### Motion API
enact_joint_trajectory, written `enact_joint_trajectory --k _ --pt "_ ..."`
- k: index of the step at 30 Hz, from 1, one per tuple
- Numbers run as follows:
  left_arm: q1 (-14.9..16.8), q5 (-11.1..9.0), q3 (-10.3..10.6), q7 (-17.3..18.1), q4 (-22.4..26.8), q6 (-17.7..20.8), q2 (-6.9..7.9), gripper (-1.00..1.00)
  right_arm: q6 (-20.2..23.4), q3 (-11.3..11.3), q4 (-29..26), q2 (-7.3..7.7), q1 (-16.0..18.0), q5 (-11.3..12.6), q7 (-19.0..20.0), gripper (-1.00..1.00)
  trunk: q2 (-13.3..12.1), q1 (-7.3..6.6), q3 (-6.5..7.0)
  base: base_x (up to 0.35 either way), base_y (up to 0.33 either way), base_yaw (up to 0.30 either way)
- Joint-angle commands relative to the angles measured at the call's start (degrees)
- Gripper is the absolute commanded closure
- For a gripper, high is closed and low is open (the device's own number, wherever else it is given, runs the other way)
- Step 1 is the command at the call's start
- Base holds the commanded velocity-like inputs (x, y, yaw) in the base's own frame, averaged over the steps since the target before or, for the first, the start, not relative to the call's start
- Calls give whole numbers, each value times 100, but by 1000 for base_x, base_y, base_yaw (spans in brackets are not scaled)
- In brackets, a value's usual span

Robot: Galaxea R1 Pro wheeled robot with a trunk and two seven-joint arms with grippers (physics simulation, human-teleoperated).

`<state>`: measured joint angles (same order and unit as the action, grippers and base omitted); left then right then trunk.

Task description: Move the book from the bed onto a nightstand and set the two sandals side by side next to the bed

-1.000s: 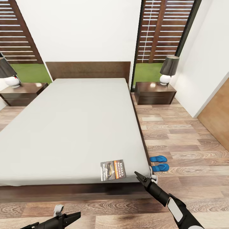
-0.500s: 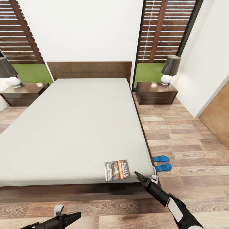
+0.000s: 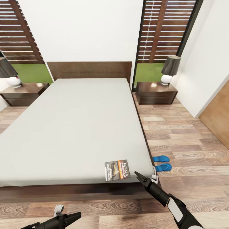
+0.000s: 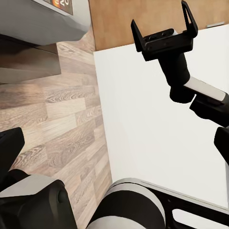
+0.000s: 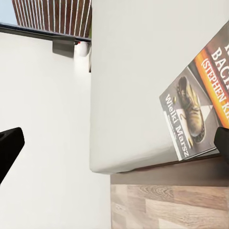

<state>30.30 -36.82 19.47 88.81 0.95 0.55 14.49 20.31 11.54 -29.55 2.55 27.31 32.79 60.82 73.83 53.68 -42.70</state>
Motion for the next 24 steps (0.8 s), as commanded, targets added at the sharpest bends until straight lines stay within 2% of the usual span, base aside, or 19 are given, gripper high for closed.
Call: enact_joint_trajectory --k 1,18,24 --pt "2 -45 48 13 2 6 1 -100 53 6 2 0 3 32 11 -100 2 0 -4 0 0 0" --pt "2 -45 48 13 2 6 -3 -100 45 6 2 0 3 34 4 -100 2 0 -4 0 0 0" --pt "2 -45 48 13 2 6 -31 -100 48 6 2 0 3 34 8 -100 2 0 -4 0 0 169"
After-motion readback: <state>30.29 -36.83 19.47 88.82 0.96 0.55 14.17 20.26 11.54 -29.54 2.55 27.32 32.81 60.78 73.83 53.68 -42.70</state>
